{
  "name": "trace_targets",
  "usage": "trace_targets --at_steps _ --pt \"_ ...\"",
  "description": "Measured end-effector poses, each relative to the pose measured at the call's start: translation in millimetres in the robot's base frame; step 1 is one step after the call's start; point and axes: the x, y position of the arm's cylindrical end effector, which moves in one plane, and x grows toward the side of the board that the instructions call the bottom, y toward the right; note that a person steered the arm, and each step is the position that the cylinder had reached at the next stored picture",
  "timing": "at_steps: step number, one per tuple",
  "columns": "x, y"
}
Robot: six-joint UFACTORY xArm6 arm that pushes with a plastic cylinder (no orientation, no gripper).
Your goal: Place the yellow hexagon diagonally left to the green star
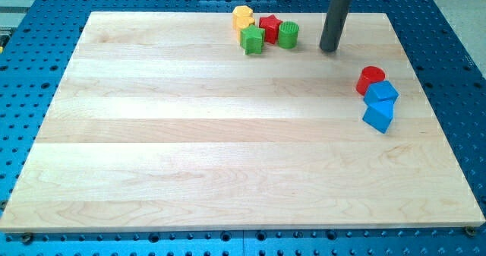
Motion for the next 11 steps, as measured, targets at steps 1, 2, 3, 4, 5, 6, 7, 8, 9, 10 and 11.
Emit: trace_targets --at_steps 1,2,3,4,5,6,7,8,9,10,11 --pt "0 0" --pt "0 15" --pt "0 31" --pt "0 36" --pt "-10 33" --pt "-35 33" --pt "-74 -8" --pt "-84 -68" --pt "-94 -124" --pt "-93 -166" --pt "-82 -204"
